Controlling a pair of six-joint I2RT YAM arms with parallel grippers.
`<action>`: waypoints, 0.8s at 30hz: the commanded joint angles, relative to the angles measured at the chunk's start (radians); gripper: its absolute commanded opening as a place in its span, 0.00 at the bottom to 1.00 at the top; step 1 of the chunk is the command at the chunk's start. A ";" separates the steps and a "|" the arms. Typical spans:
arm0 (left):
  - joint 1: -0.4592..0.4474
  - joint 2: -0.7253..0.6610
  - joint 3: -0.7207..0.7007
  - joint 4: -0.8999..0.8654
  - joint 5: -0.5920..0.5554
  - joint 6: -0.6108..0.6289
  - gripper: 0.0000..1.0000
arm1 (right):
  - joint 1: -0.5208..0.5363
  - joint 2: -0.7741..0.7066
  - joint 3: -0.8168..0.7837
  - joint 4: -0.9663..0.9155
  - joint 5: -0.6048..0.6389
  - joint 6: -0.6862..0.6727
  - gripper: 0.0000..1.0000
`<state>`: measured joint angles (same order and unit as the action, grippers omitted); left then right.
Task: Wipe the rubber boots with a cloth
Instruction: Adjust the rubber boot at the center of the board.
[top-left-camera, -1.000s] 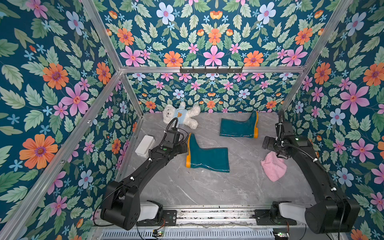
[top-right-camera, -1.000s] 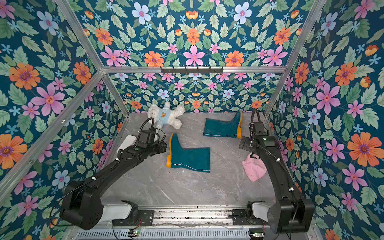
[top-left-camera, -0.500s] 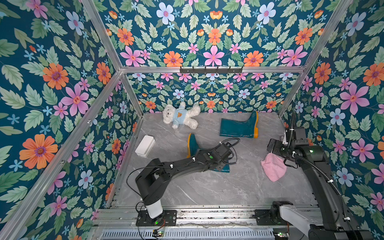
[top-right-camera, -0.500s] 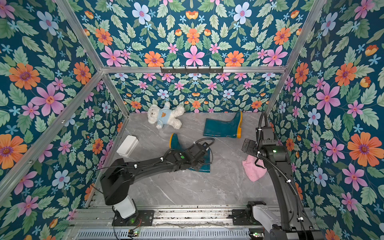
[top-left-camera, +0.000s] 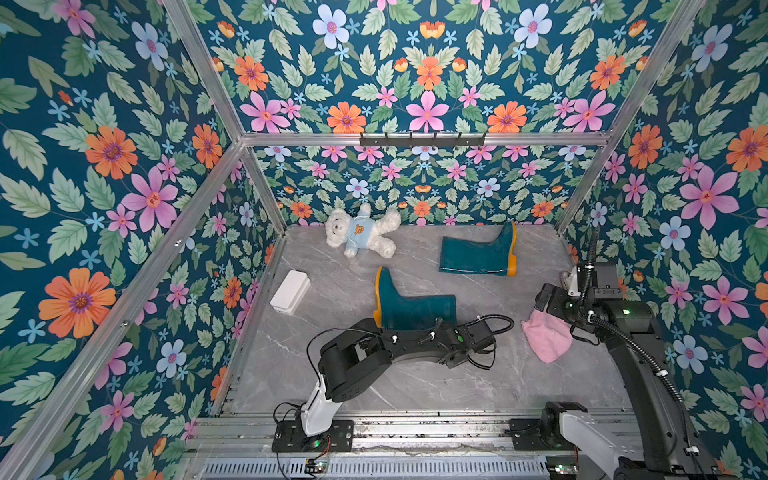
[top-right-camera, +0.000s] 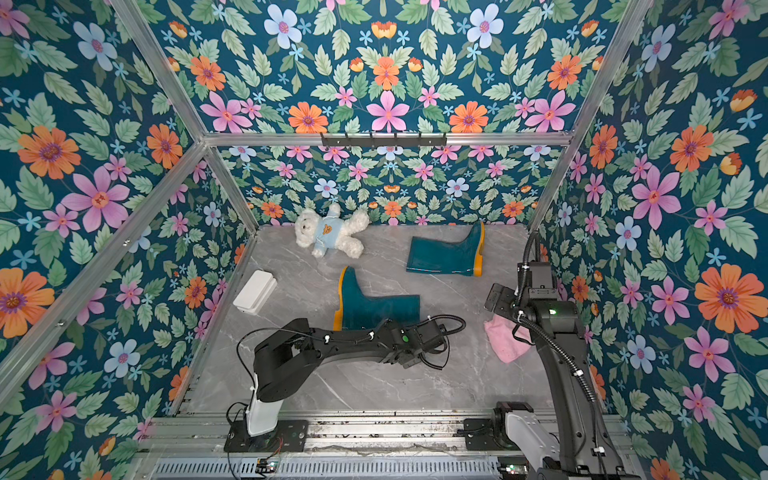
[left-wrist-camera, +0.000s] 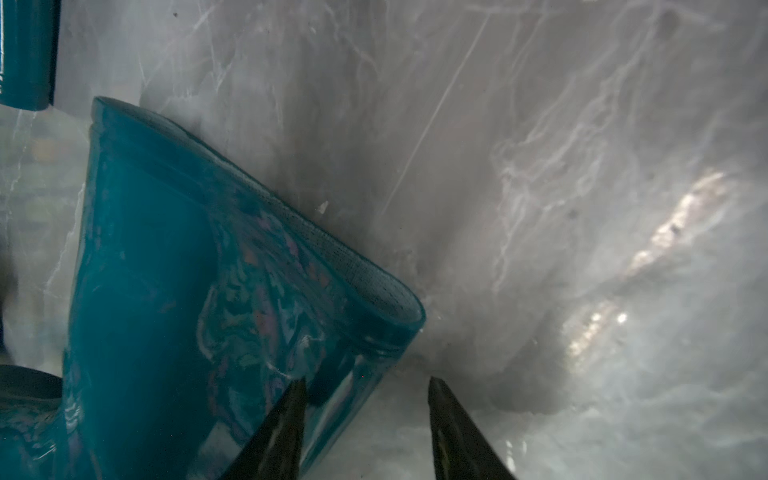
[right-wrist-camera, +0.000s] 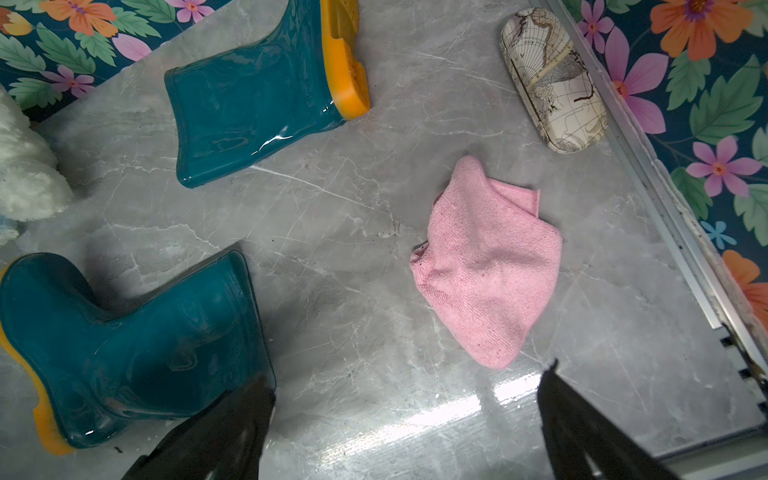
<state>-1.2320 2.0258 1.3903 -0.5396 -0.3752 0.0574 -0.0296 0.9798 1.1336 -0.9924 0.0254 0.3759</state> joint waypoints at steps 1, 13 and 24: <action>-0.002 0.018 0.004 -0.009 -0.032 0.028 0.50 | -0.003 -0.009 -0.006 0.016 -0.013 0.012 0.99; 0.018 0.061 -0.028 0.064 -0.151 0.046 0.00 | -0.004 -0.020 -0.034 0.040 -0.023 0.018 0.99; 0.144 -0.433 -0.310 0.125 -0.399 -0.115 0.00 | -0.004 0.005 -0.050 0.087 -0.062 0.043 0.99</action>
<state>-1.1145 1.6775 1.1282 -0.4206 -0.6445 0.0208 -0.0338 0.9810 1.0863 -0.9314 -0.0193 0.3965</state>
